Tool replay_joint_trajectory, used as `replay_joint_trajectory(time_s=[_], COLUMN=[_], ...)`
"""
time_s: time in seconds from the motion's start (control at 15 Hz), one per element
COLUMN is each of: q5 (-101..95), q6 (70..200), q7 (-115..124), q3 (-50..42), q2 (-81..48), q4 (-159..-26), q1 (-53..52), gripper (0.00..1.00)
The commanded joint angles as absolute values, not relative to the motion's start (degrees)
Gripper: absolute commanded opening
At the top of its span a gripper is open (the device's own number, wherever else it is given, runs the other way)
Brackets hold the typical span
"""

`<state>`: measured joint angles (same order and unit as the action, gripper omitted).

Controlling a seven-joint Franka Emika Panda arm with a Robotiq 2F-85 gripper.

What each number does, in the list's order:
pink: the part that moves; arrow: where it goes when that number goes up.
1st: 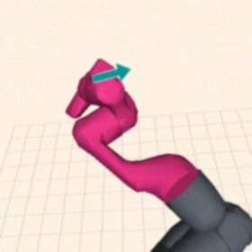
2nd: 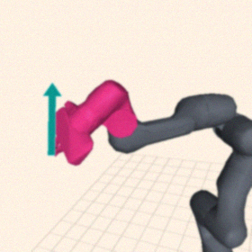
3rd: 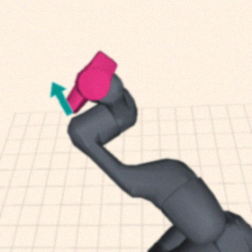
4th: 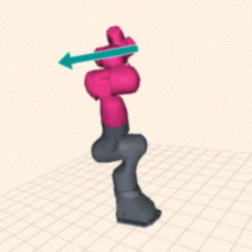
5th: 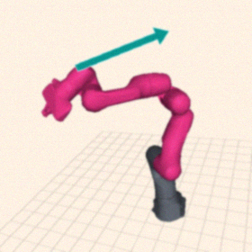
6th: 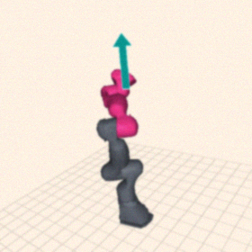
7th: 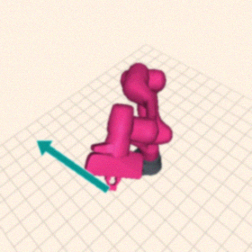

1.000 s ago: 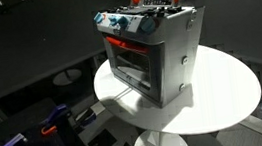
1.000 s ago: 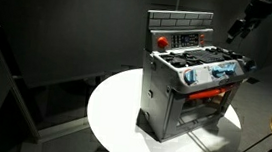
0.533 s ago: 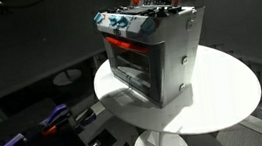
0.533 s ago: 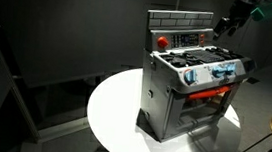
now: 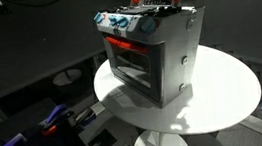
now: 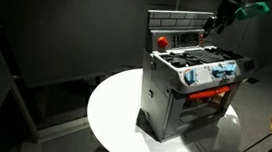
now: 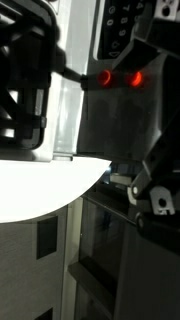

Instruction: Press the top switch on the stove

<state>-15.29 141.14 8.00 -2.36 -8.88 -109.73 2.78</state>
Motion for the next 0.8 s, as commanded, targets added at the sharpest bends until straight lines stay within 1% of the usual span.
replay_joint_trajectory(time_s=[0.0,0.33,0.73], q5=[-17.0,-16.8,-14.4], q6=[139.1,137.1,133.0], q7=[10.2,9.9,7.0], q3=[-3.7,-4.3,-4.2], q2=[-12.7,-13.8,-9.8], q4=[-104.3,-102.4,-104.7], q1=[1.5,1.0,1.7], gripper=[1.00,1.00,1.00])
